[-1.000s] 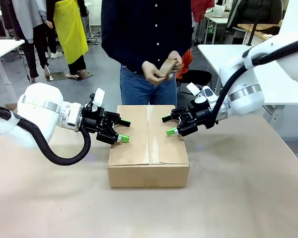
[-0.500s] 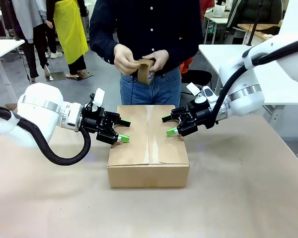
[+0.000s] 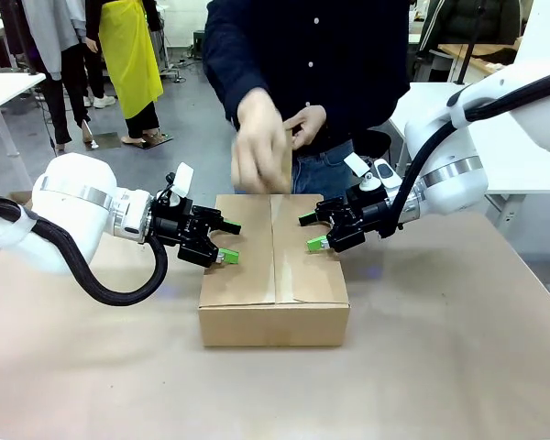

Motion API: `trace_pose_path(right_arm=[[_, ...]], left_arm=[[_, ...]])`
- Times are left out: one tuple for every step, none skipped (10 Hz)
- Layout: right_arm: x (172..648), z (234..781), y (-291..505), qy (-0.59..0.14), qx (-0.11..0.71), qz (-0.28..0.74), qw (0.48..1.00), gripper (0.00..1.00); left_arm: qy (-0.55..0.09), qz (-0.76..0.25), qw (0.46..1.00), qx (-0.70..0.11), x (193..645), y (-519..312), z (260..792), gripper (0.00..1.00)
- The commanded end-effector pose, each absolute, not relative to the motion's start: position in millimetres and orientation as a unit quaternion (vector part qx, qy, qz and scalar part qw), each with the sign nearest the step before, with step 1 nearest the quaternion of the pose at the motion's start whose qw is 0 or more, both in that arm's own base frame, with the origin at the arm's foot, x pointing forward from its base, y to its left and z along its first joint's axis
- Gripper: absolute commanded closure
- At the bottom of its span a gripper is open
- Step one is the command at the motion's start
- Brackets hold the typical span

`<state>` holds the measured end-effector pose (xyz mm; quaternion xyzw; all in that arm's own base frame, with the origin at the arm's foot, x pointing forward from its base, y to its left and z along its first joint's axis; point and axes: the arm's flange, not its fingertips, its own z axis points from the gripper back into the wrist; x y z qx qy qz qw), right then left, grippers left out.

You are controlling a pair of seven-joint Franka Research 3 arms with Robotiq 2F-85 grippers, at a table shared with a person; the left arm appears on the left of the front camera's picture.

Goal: Pack the gift set into the box.
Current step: Press and hold the closed box until the human finishes sealing it.

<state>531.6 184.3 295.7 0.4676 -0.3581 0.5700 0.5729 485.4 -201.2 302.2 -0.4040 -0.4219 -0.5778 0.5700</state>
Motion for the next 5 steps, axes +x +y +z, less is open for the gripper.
trace_pose_path(right_arm=[[529.6, 291.7, 184.3, -0.360, 0.466, 0.562, 0.581, 0.00], [529.6, 291.7, 184.3, -0.360, 0.466, 0.562, 0.581, 0.00], [529.6, 291.7, 184.3, -0.360, 0.466, 0.562, 0.581, 0.00], [529.6, 291.7, 184.3, -0.360, 0.466, 0.562, 0.581, 0.00], [529.6, 291.7, 184.3, -0.360, 0.466, 0.562, 0.581, 0.00]], left_arm=[[-0.420, -0.578, 0.572, -0.402, 483.3, -200.4, 300.8, 0.00], [-0.420, -0.578, 0.572, -0.402, 483.3, -200.4, 300.8, 0.00], [-0.420, -0.578, 0.572, -0.402, 483.3, -200.4, 300.8, 0.00], [-0.420, -0.578, 0.572, -0.402, 483.3, -200.4, 300.8, 0.00], [-0.420, -0.578, 0.572, -0.402, 483.3, -200.4, 300.8, 0.00]])
